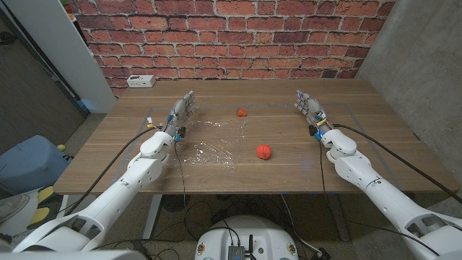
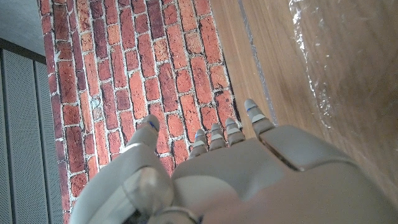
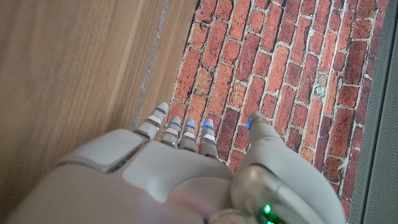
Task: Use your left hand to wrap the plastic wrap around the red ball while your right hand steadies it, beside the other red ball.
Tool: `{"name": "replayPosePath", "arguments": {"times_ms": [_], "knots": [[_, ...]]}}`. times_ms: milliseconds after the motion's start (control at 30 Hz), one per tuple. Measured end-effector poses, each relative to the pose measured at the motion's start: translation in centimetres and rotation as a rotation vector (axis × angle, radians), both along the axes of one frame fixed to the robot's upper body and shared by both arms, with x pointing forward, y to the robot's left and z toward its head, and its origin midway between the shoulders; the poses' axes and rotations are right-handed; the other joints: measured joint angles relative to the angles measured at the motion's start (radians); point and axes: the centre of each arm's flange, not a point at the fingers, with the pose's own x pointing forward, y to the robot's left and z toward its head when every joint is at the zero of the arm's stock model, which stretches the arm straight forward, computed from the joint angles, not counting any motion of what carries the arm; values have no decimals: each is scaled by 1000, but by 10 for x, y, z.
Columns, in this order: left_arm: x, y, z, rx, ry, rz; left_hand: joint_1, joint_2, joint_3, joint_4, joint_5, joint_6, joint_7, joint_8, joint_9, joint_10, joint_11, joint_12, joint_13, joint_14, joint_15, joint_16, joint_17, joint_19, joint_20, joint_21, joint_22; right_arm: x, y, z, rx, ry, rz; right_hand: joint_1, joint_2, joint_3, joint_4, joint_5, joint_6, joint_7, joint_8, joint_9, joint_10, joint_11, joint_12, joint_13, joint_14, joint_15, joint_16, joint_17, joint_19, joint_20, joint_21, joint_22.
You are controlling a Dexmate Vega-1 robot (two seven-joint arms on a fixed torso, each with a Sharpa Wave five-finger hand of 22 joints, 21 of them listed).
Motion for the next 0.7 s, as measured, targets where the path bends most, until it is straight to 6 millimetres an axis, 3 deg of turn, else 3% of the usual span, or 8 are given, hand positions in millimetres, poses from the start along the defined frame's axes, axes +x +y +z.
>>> {"name": "replayPosePath", "arguments": {"times_ms": [533, 600, 633, 700], "knots": [[-1, 0, 5, 27, -16, 33, 1, -1, 0, 0, 0, 8, -7, 3, 0, 3, 2, 4, 0, 5, 4, 0, 2, 4, 4, 0, 5, 2, 2, 3, -6, 1, -4, 5, 0, 0, 0, 0, 0, 0, 0, 0, 0, 0, 0, 0, 0, 0, 0, 0, 0, 0, 0, 0], [-4, -2, 9, 35, -27, 26, 29, 11, 12, -7, 14, 66, 3, 24, 6, 49, 13, 23, 4, 45, 6, 12, 5, 13, 12, 3, 5, 2, 2, 3, -6, 1, -4, 5, 0, 1, 1, 0, 7, 5, 2, 0, 9, 3, 2, 1, 3, 2, 2, 1, 3, 3, 0, 1], [-3, -1, 9, 51, -20, 64, 58, 19, 31, -12, 29, 133, 23, 46, 14, 106, 25, 44, 15, 95, 5, 25, 7, 32, 13, 10, 6, 1, 2, 4, -7, 0, -4, 5, 0, 5, 5, 0, 32, 15, 9, 0, 39, 16, 14, 5, 28, 4, 14, 6, 9, 10, 4, 4], [-5, -2, 10, 65, -25, 88, 116, 32, 73, -20, 66, 295, 72, 121, 46, 223, 28, 98, 46, 218, -5, 52, 19, 71, 9, 28, 12, 1, 2, 4, -8, -1, -6, -6, 10, 9, 19, 7, 90, 47, 28, 6, 120, 45, 48, 20, 103, 1, 52, 25, 26, 26, 16, 5]]}}
